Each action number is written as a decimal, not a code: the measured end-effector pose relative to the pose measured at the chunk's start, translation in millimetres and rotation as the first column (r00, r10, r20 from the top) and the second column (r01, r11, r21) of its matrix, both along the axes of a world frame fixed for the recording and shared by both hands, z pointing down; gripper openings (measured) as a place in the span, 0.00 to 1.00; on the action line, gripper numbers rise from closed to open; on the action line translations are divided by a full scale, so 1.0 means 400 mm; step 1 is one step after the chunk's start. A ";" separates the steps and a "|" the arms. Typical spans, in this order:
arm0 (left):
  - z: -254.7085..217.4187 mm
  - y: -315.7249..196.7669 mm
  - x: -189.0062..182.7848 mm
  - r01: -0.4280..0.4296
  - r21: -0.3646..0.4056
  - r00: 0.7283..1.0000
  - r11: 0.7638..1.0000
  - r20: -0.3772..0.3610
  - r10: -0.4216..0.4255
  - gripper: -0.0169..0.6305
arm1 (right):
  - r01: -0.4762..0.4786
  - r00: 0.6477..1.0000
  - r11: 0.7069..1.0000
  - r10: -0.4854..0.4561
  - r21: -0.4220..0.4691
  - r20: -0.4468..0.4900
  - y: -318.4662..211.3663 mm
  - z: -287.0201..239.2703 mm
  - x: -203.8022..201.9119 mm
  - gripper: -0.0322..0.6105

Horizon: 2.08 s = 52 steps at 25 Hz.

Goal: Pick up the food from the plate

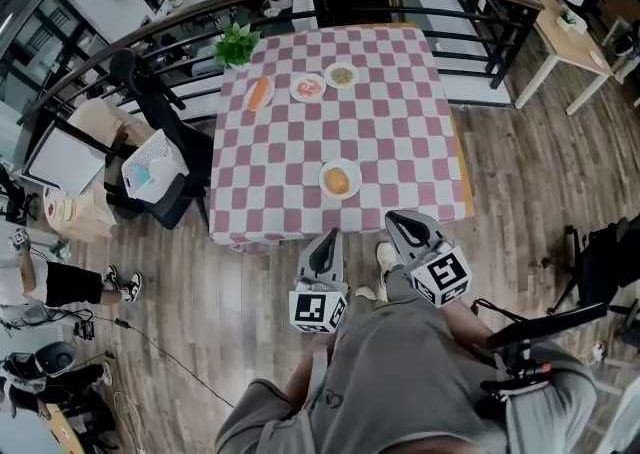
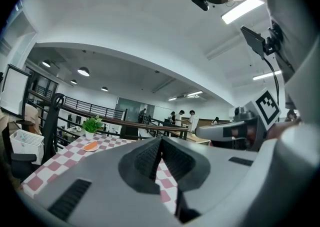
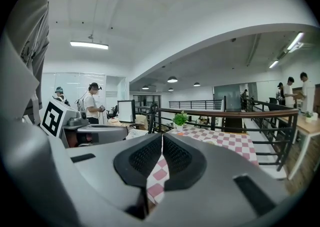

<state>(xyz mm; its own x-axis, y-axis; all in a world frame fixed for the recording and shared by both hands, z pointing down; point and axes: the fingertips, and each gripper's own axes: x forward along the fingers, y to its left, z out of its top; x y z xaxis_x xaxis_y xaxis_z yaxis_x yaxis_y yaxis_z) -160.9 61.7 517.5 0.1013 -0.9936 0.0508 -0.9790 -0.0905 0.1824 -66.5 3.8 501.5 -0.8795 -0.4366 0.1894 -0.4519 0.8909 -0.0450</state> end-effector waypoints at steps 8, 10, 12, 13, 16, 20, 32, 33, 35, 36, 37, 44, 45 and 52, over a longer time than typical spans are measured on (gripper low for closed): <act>-0.022 -0.103 -0.039 0.052 -0.013 0.999 0.999 0.006 -0.052 0.04 | 0.069 0.997 0.998 -0.069 -0.013 0.032 -0.113 -0.014 -0.074 0.08; -0.028 -0.138 -0.051 0.069 -0.015 0.998 0.998 0.015 -0.069 0.04 | 0.087 0.995 0.996 -0.086 -0.009 0.043 -0.155 -0.020 -0.090 0.08; -0.030 -0.172 -0.061 0.082 -0.018 0.996 0.996 0.028 -0.081 0.04 | 0.101 0.994 0.995 -0.101 0.003 0.048 -0.197 -0.031 -0.102 0.08; -0.033 -0.189 -0.063 0.085 -0.019 0.996 0.996 0.036 -0.085 0.04 | 0.105 0.993 0.994 -0.105 0.006 0.051 -0.218 -0.034 -0.105 0.08; -0.045 -0.244 -0.060 0.089 -0.019 0.994 0.996 0.061 -0.088 0.04 | 0.111 0.992 0.994 -0.111 0.002 0.063 -0.286 -0.033 -0.103 0.08; -0.047 -0.312 -0.059 0.112 -0.028 0.991 0.993 0.080 -0.110 0.04 | 0.122 0.989 0.992 -0.121 -0.007 0.080 -0.366 -0.024 -0.101 0.08; -0.067 -0.470 -0.003 0.098 -0.054 0.988 0.994 0.129 -0.090 0.04 | 0.205 0.975 0.978 -0.200 -0.043 0.102 -0.505 0.013 -0.152 0.08; -0.072 -0.476 0.004 0.092 -0.058 0.989 0.994 0.120 -0.085 0.04 | 0.206 0.974 0.978 -0.201 -0.045 0.104 -0.509 0.007 -0.153 0.08; -0.078 -0.487 0.013 0.073 -0.062 0.990 0.995 0.122 -0.065 0.04 | 0.204 0.973 0.978 -0.198 -0.045 0.118 -0.514 -0.010 -0.156 0.08; -0.081 -0.493 0.012 0.064 -0.062 0.991 0.996 0.125 -0.056 0.04 | 0.202 0.973 0.979 -0.195 -0.043 0.121 -0.517 -0.018 -0.157 0.08; -0.084 -0.496 0.008 0.061 -0.061 0.991 0.996 0.126 -0.053 0.04 | 0.199 0.974 0.979 -0.194 -0.039 0.119 -0.520 -0.023 -0.159 0.08; -0.106 -0.478 -0.061 0.079 -0.028 0.993 0.996 0.091 -0.076 0.04 | 0.152 0.983 0.988 -0.148 -0.025 0.107 -0.516 -0.057 -0.151 0.08; -0.107 -0.472 -0.070 0.078 -0.028 0.993 0.997 0.092 -0.075 0.04 | 0.144 0.984 0.989 -0.141 -0.026 0.105 -0.513 -0.057 -0.150 0.08; -0.057 -0.432 -0.125 0.075 -0.070 0.992 0.995 0.111 -0.067 0.04 | 0.092 0.994 0.995 -0.089 -0.040 0.071 -0.515 -0.024 -0.155 0.08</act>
<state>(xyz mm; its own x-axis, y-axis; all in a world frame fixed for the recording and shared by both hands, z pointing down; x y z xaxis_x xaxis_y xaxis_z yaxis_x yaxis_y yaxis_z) -211.0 -111.2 494.7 0.0205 -0.9911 0.1316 -0.9969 -0.0102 0.0784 -128.4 -202.0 491.8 -0.9265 -0.3475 0.1442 -0.3642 0.9245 -0.1122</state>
